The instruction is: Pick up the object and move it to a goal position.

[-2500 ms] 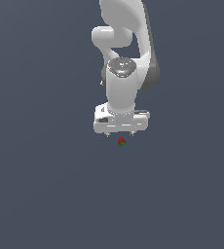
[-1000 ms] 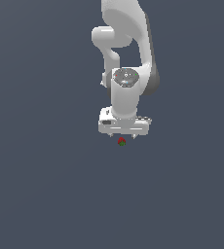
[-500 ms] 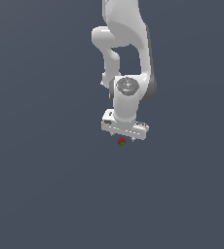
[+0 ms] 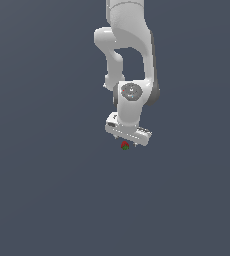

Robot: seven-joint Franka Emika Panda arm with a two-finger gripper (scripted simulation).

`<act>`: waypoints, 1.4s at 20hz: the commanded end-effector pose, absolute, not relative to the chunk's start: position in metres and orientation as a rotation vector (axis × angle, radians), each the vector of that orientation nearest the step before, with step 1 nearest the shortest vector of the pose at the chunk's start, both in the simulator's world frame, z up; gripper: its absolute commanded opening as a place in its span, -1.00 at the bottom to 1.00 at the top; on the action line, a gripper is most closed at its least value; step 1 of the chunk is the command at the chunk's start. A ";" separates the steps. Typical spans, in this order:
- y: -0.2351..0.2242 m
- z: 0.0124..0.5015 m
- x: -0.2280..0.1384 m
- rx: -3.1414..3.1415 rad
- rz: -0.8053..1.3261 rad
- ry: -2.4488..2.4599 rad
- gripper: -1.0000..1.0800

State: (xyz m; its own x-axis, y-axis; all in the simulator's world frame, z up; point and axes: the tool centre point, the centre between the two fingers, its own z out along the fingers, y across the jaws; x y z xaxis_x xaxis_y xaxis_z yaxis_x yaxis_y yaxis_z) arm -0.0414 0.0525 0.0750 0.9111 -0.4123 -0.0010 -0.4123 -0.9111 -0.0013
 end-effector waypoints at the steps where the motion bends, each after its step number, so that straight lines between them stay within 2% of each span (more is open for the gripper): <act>1: 0.052 0.073 -0.043 -3.066 0.000 0.683 0.92; 8: 0.052 0.068 -0.043 -3.067 0.001 0.681 0.92; 22: 0.052 0.023 -0.043 -3.066 0.000 0.687 0.92; 23: 0.052 0.023 -0.043 -3.066 0.000 0.687 -1.00; 28: 0.052 0.023 -0.043 -3.066 0.000 0.687 -1.00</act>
State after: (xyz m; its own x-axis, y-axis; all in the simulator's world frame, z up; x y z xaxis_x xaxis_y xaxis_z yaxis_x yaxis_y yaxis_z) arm -0.0433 0.0530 0.0231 0.9047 -0.4261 0.0001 -0.4261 -0.9047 -0.0005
